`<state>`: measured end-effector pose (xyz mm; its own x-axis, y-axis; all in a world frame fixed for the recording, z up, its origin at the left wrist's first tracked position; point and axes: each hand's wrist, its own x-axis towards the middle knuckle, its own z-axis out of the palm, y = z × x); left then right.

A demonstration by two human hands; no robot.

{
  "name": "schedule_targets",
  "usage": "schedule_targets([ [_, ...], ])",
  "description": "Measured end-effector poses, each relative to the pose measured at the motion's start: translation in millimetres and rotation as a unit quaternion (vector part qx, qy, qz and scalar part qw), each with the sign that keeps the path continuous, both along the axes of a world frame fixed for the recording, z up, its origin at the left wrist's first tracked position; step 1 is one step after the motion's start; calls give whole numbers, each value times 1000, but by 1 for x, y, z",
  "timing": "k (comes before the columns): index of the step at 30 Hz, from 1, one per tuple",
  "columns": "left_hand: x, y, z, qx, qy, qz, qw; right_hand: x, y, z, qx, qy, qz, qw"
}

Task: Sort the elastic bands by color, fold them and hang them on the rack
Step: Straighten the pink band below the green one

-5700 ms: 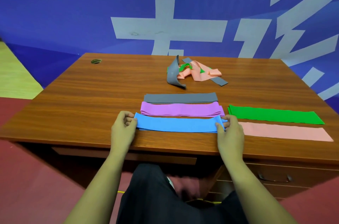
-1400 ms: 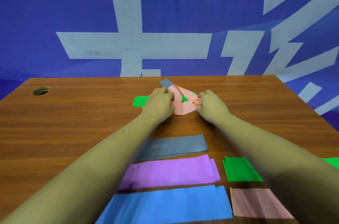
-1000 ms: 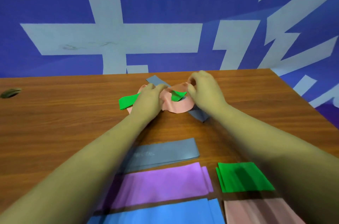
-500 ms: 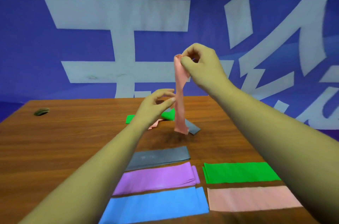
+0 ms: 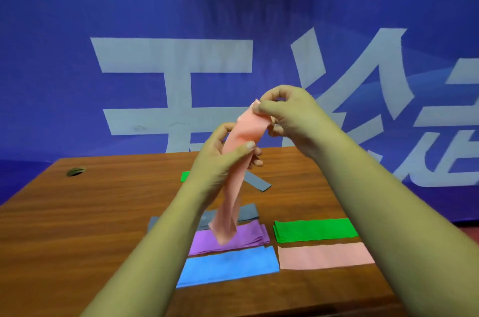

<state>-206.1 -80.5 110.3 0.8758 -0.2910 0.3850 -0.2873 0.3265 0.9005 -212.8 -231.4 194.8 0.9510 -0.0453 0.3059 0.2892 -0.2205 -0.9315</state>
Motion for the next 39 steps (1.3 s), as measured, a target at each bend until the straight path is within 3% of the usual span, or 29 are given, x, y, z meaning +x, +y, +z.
schedule_targets([
  [7, -31, 11, -18, 33, -3, -78, 996, -47, 7, -46, 136, 80, 54, 986],
  [13, -51, 10, -41, 91, -11, -14, 996, -68, 7, -80, 154, 134, 58, 977],
  [18, -56, 18, -60, 108, 23, -5, 994, -77, -6, -101, 84, 126, 29, 988],
  [22, -62, 18, -71, 165, 21, -11, 986, -78, -9, -104, 6, 53, 11, 999],
  [29, -70, 11, -79, 151, 53, -11, 987, -69, -4, -87, -91, -61, 1, 994],
  [32, -70, 9, -82, 148, 53, 20, 987, -60, -6, -82, -98, 2, 22, 995],
  [34, -68, 8, -84, 145, 56, 25, 987, -55, -5, -81, -160, 54, 50, 984],
  [36, -67, 7, -88, 153, 58, 21, 986, -48, -5, -78, -198, 66, 58, 976],
  [39, -69, 5, -96, 149, 106, -4, 983, -34, -9, -71, -172, 67, 28, 983],
])
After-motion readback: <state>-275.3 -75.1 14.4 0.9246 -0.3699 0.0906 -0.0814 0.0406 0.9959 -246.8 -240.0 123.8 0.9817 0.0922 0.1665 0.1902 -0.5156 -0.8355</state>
